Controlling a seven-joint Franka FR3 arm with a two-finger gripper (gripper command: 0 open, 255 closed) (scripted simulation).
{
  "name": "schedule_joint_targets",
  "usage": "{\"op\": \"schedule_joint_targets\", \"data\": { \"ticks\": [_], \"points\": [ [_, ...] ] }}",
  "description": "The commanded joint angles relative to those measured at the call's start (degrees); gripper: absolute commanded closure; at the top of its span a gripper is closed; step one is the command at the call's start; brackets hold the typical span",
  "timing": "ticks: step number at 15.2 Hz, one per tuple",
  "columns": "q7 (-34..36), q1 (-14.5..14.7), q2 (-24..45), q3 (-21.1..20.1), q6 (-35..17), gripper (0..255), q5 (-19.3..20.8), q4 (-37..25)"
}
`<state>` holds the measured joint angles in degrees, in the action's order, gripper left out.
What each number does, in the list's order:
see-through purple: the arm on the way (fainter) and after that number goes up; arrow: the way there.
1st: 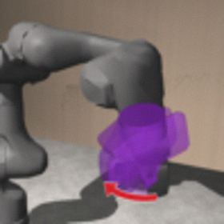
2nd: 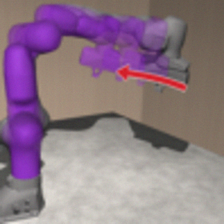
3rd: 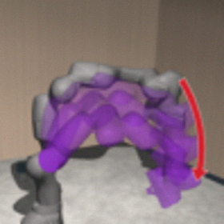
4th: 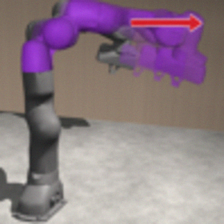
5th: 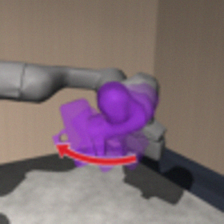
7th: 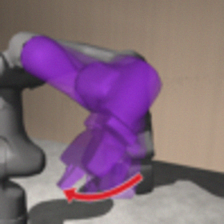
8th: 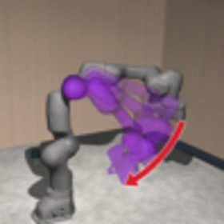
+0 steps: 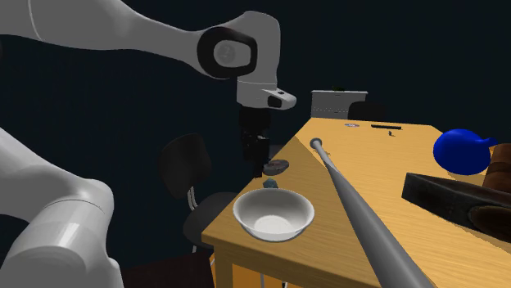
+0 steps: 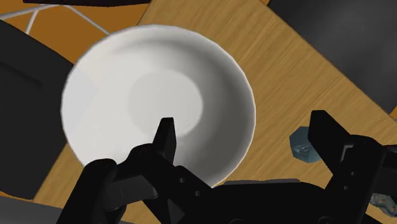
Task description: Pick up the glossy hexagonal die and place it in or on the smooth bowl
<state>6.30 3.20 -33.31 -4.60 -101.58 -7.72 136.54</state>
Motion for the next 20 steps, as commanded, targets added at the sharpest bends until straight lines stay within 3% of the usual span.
{"op": "schedule_joint_targets", "data": {
  "ticks": [1,11,20],
  "points": [
    [-0.4,0.8,3.0,-0.6,-4.1,0,-1.2,0.2],
    [-2.3,4.8,19.9,-4.3,-20.6,0,-6.4,-4.3],
    [-2.6,5.5,23.3,-5.2,-27.0,0,-7.1,-1.5]
  ]
}}
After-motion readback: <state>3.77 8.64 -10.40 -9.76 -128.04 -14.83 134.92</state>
